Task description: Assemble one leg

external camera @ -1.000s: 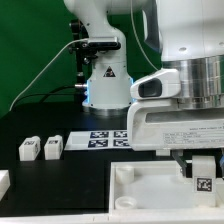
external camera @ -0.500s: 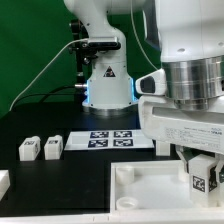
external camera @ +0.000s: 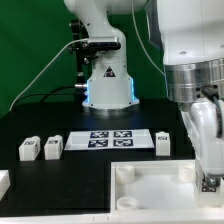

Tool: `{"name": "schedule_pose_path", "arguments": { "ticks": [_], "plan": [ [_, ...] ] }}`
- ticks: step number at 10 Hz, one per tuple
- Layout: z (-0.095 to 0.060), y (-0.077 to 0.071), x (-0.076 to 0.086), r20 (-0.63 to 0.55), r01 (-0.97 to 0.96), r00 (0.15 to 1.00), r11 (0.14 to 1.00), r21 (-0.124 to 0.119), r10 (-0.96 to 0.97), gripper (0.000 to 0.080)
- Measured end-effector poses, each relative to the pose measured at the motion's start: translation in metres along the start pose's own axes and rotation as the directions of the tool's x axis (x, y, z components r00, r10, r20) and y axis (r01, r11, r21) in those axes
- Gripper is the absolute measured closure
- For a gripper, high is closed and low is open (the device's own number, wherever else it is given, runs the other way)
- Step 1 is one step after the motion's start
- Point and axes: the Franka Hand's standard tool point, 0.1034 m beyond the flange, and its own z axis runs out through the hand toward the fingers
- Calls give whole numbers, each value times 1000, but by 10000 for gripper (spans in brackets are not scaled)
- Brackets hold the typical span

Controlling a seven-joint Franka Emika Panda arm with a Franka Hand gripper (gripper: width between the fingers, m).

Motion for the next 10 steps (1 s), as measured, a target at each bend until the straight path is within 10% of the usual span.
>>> {"name": "schedule_pose_path", "arguments": {
  "ticks": [4,7,10],
  "plan": [
    [0,0,0,-1,-62,998,998,3,62,499],
    [-1,3,-2,5,66,998,998,20,-66,183],
    [-20,8,-11,35,71,997,996,46,-72,151]
  ]
}}
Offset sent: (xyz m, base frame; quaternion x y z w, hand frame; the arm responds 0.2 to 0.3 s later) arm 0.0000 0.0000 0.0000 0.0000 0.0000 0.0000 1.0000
